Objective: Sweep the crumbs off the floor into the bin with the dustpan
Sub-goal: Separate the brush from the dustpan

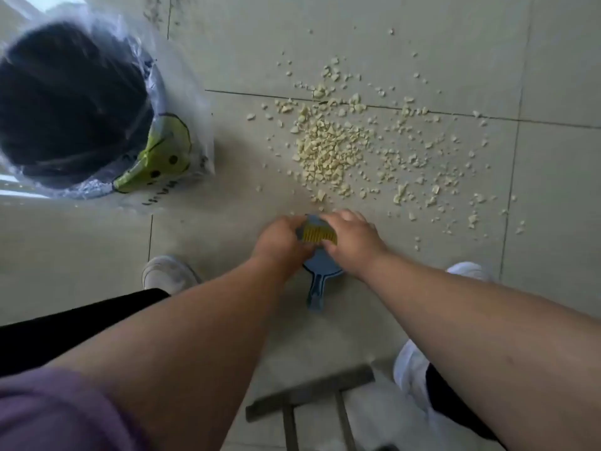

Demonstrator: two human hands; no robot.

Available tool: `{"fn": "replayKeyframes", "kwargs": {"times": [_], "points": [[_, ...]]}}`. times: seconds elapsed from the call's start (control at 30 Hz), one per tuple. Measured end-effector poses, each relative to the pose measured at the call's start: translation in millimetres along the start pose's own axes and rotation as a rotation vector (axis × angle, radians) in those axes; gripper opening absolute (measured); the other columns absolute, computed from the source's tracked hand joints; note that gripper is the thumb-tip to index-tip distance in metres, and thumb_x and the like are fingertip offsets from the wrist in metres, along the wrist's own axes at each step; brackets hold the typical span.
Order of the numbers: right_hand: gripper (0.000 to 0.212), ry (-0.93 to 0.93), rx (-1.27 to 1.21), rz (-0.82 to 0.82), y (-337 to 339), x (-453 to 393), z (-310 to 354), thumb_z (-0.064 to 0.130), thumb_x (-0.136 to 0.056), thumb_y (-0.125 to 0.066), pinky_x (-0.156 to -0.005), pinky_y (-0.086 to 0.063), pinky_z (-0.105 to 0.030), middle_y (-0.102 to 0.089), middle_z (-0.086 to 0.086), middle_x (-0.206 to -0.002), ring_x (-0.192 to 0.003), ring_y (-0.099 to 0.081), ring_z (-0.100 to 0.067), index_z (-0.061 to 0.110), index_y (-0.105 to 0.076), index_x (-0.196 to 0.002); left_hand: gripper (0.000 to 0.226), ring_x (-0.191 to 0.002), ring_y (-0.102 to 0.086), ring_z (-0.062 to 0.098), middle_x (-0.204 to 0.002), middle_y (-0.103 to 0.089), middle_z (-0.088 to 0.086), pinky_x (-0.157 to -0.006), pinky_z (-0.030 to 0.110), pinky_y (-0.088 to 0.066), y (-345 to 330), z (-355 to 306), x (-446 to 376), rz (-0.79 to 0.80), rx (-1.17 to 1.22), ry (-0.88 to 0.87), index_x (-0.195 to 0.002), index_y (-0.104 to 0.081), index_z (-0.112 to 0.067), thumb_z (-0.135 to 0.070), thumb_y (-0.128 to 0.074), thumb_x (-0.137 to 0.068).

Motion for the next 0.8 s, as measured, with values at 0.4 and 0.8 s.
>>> {"fn": "replayKeyframes", "kwargs": {"times": [0.4,0.8], "points": [[0.056,-0.012,-0.046,0.084,-34.4,10.0,-11.0,0.029,-0.09,-0.072,-0.109,-0.043,-0.04,-0.05,-0.011,-0.133,-0.13,-0.044,-0.032,0.017,-0.055,-0.142,0.053,-0.11,-0.071,0.033,-0.127,-0.071,0.017,-0.079,0.028,-0.054,-30.8,54.3,-26.4,-0.095,0.208,0.299,-0.146,-0.058,-0.017,-0.009,-0.07,-0.096],[0.079,0.009,-0.078,0.016,39.1,12.4,3.1,0.043,-0.082,-0.08,-0.122,-0.03,-0.037,-0.036,-0.006,-0.159,-0.147,-0.033,-0.029,0.024,-0.049,-0.152,0.02,-0.086,-0.071,0.028,-0.096,-0.074,0.01,-0.078,0.035,-0.06,28.3,-7.2,-37.3,-0.153,0.368,0.118,-0.119,-0.077,-0.01,-0.016,-0.067,-0.102]]}}
Point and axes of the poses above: each hand's wrist, its own x-axis away from the middle knuckle, its own y-axis out of the back of the hand, z = x × y, the point moved 10 cm from there along -x, towards the middle knuckle
